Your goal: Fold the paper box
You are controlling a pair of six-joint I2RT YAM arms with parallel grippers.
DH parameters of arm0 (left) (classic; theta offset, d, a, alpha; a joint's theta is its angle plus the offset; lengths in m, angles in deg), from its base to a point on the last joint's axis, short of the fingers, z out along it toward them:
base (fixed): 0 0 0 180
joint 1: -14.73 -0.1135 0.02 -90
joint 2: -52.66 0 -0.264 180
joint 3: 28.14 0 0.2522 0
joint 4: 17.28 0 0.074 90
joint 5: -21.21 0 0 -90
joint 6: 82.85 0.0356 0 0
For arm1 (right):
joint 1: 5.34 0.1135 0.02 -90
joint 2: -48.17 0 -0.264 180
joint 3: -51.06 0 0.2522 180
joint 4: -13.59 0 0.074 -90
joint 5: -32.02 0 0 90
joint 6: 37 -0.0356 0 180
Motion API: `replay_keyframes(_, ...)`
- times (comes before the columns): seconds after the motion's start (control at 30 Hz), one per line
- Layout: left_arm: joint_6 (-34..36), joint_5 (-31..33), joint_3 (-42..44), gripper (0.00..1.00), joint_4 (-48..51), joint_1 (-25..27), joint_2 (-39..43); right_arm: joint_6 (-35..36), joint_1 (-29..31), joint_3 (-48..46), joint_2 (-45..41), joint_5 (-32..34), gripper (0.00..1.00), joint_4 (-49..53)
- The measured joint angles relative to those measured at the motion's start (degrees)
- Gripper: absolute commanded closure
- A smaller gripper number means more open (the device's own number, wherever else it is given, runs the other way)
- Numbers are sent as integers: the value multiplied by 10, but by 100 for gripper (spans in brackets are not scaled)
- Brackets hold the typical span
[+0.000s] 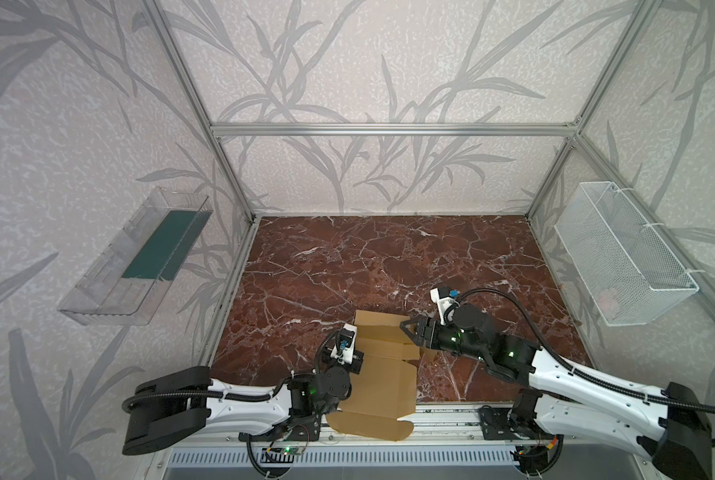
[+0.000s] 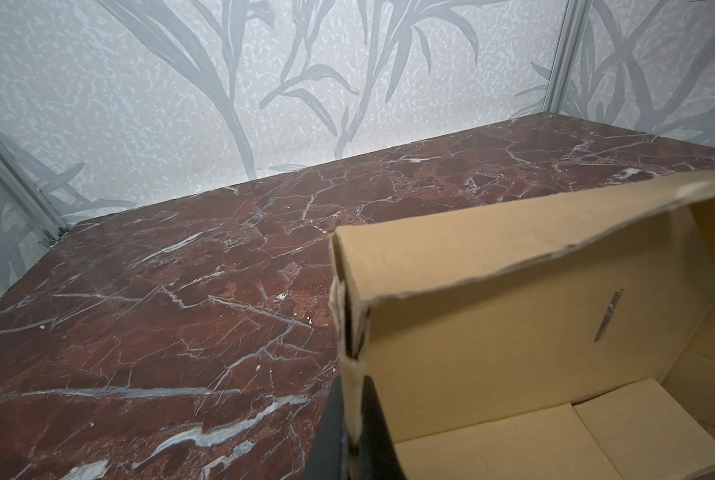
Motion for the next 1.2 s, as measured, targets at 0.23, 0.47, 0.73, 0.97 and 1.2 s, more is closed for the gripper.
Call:
replay_keyframes(0.23, 9, -2, 1, 100, -12, 0, 0, -14, 0, -7, 18, -1, 36, -27)
replay_keyframes(0.47, 10, -2, 1, 100, -14, 0, 0, -26, 1, -10, 26, -2, 48, -45)
replay_keyframes(0.73, 9, 1, 3, 100, -23, 0, -8, -38, 5, -30, 30, 9, 56, -63)
replay_keyframes(0.97, -5, 14, 4, 100, -32, 1, -14, -40, 15, -33, 37, 20, 66, -82)
replay_keyframes(1.2, -19, 34, 11, 100, -38, 2, -15, -46, 17, -50, 36, 33, 69, -99)
